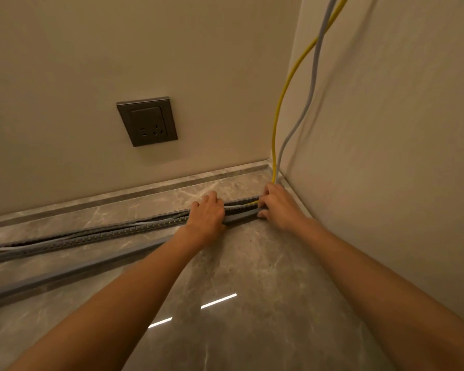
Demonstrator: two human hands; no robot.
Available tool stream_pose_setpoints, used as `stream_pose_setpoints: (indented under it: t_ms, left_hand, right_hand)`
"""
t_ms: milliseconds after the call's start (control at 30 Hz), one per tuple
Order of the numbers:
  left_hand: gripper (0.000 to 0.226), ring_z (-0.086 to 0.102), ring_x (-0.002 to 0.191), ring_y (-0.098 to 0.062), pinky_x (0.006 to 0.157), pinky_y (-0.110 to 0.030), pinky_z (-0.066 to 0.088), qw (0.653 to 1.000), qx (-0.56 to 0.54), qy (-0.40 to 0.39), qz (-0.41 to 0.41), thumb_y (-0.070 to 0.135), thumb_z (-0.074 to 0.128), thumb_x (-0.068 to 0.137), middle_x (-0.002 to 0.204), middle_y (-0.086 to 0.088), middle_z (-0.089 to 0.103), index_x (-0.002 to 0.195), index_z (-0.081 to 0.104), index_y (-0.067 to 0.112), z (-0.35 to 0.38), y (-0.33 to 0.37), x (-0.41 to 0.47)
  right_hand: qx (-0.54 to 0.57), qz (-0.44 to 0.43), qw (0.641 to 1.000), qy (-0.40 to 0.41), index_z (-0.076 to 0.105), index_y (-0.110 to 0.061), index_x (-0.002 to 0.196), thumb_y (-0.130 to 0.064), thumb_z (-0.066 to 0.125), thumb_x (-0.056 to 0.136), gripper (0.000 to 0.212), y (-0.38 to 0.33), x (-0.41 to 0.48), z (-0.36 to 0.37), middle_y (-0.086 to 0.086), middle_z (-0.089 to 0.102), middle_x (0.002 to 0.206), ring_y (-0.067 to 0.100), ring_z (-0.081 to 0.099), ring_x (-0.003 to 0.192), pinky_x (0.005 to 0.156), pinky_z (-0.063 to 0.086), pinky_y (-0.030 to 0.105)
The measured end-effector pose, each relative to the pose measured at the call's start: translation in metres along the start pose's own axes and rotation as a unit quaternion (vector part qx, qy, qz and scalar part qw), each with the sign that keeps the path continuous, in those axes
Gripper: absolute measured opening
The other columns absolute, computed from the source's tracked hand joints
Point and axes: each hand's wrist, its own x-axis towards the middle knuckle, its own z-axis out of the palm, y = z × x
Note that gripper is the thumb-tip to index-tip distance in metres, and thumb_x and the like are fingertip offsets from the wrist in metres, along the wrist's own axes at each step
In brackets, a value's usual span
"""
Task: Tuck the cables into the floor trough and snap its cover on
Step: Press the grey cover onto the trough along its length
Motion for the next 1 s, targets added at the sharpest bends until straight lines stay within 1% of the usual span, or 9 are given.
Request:
stream_pose_setpoints:
  t_ms: [67,167,333,433,633,767,867,1000]
  left_hand:
    - [0.044,0.042,0.120,-0.030,0.102,-0.041,0.036,1.000,-0.013,-0.004,0.018,0.024,0.054,0.091,0.131,-0.014,0.042,0.128,0.039,0.006,0.001,0.003,0.004]
    - [0.037,0.046,0.115,-0.031,0.096,-0.040,0.040,0.999,-0.030,0.014,0.036,0.017,0.052,0.092,0.128,-0.015,0.046,0.125,0.038,0.008,0.000,0.006,0.008]
    - [0.037,0.050,0.111,-0.030,0.090,-0.038,0.044,0.998,-0.016,0.015,0.057,0.015,0.055,0.090,0.124,-0.016,0.052,0.122,0.039,0.008,-0.008,0.005,0.010]
    - [0.032,0.050,0.110,-0.030,0.088,-0.037,0.044,0.997,0.011,0.013,0.074,0.015,0.052,0.091,0.122,-0.016,0.053,0.122,0.045,0.007,-0.011,0.004,0.010]
    - [0.027,0.051,0.110,-0.029,0.087,-0.036,0.045,0.997,0.020,0.031,0.071,0.009,0.051,0.092,0.122,-0.016,0.053,0.118,0.050,0.003,-0.014,0.008,0.009]
    - [0.026,0.052,0.108,-0.028,0.088,-0.033,0.045,0.997,0.002,0.035,0.063,0.007,0.050,0.093,0.123,-0.016,0.052,0.119,0.048,0.002,-0.013,0.008,0.009]
    - [0.025,0.051,0.108,-0.030,0.087,-0.035,0.045,0.998,-0.014,0.026,0.053,0.004,0.052,0.090,0.121,-0.018,0.053,0.115,0.048,0.002,-0.015,0.008,0.010]
    - [0.027,0.051,0.109,-0.030,0.087,-0.035,0.045,0.998,-0.015,0.015,0.052,0.003,0.053,0.089,0.121,-0.018,0.053,0.115,0.049,0.000,-0.015,0.009,0.012]
  right_hand:
    - [-0.004,-0.007,1.000,0.012,0.067,-0.004,0.099,-0.019,0.065,0.082,0.022,0.001,-0.001,0.003,0.011,0.050,0.112,0.026,0.044,0.109,0.096,0.041,0.037]
    - [-0.014,-0.010,1.000,0.021,0.065,-0.003,0.101,-0.016,0.063,0.084,0.021,0.000,0.002,0.004,0.010,0.050,0.117,0.025,0.045,0.111,0.098,0.041,0.036]
    - [-0.030,-0.013,0.999,-0.018,0.062,-0.003,0.100,-0.014,0.063,0.084,0.019,-0.003,0.008,-0.001,0.011,0.055,0.117,0.028,0.053,0.106,0.094,0.043,0.038]
    - [-0.044,-0.010,0.999,-0.024,0.062,-0.005,0.101,-0.016,0.062,0.084,0.020,-0.004,0.009,-0.006,0.012,0.059,0.115,0.029,0.055,0.106,0.095,0.043,0.038]
    - [-0.100,-0.029,0.994,-0.017,0.062,-0.009,0.101,-0.022,0.058,0.088,0.018,-0.003,0.013,-0.011,0.009,0.064,0.114,0.026,0.056,0.108,0.099,0.033,0.037]
    - [-0.077,-0.031,0.996,-0.021,0.061,-0.008,0.100,-0.023,0.060,0.087,0.020,-0.001,0.013,-0.012,0.011,0.065,0.112,0.027,0.057,0.104,0.095,0.038,0.036]
    - [-0.064,-0.030,0.997,-0.027,0.060,-0.008,0.100,-0.023,0.062,0.086,0.022,0.001,0.013,-0.012,0.011,0.063,0.113,0.028,0.056,0.104,0.093,0.040,0.036]
    - [-0.094,-0.057,0.993,-0.036,0.059,-0.008,0.101,-0.025,0.062,0.086,0.023,0.002,0.013,-0.013,0.010,0.063,0.113,0.026,0.056,0.105,0.094,0.038,0.036]
